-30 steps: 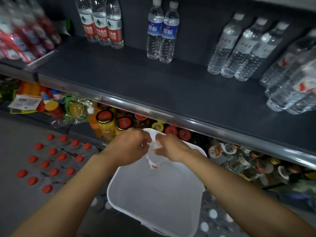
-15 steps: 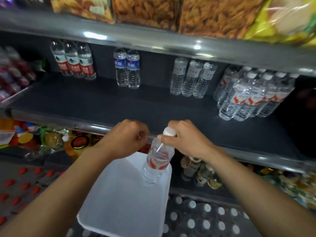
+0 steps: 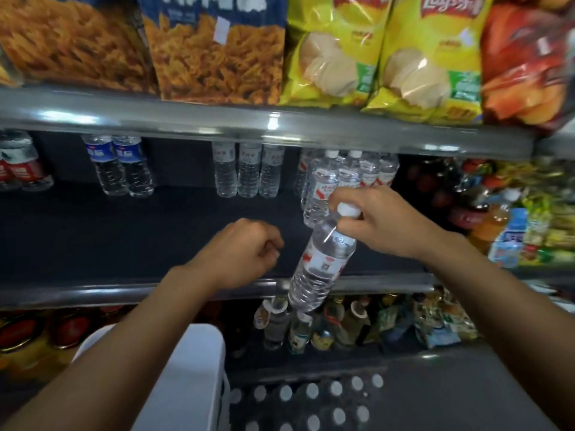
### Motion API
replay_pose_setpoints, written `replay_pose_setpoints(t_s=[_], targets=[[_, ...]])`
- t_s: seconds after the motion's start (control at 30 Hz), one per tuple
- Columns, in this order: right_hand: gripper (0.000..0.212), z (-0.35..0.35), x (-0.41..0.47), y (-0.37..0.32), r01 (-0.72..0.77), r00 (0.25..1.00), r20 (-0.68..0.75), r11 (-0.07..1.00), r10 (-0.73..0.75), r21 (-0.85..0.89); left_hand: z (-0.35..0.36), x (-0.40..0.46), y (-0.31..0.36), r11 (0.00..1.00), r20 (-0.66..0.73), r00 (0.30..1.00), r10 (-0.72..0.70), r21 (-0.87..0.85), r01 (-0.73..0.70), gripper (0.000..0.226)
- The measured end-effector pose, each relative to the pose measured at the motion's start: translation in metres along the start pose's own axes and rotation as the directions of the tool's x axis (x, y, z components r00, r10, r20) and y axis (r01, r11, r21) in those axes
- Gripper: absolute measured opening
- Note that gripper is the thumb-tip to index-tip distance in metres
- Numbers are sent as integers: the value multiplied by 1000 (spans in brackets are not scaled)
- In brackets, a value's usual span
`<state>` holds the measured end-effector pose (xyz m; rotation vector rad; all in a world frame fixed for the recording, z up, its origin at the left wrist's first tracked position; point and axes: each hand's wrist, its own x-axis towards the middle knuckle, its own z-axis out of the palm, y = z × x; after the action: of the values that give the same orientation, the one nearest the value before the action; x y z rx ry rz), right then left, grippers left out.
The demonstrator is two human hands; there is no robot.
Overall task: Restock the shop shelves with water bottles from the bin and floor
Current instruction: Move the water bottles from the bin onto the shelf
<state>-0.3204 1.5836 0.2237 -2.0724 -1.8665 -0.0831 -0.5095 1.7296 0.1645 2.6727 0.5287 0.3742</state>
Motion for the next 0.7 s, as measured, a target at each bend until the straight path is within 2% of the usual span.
replay_pose_setpoints(t_s=[0.1,0.2,0.4,0.5,0.7], targets=[[5,-10,-10,33,-36,998,-60,999,36,-4,15,23,16,999,30,999,37,-30,-36,17],[13,-18,-20,64,-67,993,-94,998,69,16,29,46,30,997,58,996,63,-50,-60,17],[14,-31,-25,126,-67,993,-112,979,46,-192,54,85,50,994,114,989,94,-62,-88,18],[19,-38,-19,150,-90,991,-116,969,64,-232,64,103,58,995,136,986,91,-57,-84,18],[22,-37,1,191,-55,998,9,965,59,-256,87,131,66,996,175,982,75,-59,-66,17]])
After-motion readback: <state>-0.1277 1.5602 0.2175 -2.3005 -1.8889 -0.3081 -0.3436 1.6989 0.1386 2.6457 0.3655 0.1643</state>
